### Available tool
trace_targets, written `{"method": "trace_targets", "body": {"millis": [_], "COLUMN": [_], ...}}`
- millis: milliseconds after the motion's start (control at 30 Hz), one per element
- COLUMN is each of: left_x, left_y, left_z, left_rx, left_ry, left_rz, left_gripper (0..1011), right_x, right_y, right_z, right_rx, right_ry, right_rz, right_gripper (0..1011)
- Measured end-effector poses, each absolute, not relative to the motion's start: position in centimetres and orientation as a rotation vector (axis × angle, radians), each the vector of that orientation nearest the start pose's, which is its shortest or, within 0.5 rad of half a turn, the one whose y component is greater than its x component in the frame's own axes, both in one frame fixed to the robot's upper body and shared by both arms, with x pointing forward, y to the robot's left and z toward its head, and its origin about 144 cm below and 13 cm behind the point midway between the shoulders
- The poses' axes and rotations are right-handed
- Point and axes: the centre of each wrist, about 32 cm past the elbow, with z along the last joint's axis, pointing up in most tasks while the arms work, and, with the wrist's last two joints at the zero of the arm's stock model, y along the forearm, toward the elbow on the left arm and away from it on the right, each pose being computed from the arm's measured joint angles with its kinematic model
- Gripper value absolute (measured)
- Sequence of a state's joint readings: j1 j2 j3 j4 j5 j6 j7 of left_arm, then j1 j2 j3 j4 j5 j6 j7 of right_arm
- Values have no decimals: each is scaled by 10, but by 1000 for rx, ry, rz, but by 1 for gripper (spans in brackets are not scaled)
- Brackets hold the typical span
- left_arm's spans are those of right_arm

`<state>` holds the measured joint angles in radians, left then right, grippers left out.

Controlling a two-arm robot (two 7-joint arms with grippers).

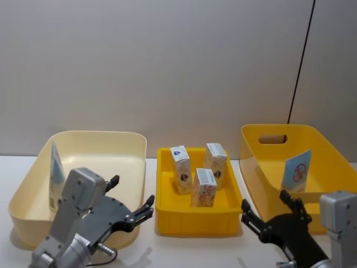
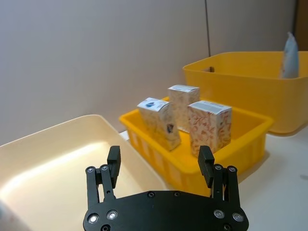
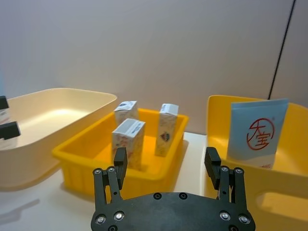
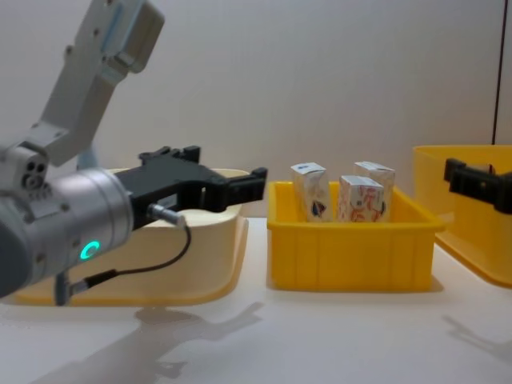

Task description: Bimanual collaborative sorting of washing and personal care products

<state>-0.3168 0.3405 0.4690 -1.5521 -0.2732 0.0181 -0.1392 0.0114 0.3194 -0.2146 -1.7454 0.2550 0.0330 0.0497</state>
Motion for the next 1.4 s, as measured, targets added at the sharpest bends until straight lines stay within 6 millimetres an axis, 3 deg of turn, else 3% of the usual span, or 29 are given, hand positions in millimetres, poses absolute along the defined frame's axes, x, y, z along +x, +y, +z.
{"method": "trace_targets", "body": {"millis": [367, 933, 1400], "left_x": [494, 492, 492], "left_y": [198, 199, 198], "left_z": [1205, 1204, 1204], "left_rx": [56, 60, 61], "left_ry": [-261, -268, -268], "left_rz": [1113, 1124, 1124], "left_gripper": [1003, 1003, 1003], "right_x": [443, 444, 464], "right_y": [-237, -237, -228], "right_z": [1189, 1189, 1194], "right_rx": [26, 24, -16], "right_ry": [-75, -74, -83], "right_rz": [-1229, -1226, -1200], "right_gripper": [1001, 1001, 1001]}}
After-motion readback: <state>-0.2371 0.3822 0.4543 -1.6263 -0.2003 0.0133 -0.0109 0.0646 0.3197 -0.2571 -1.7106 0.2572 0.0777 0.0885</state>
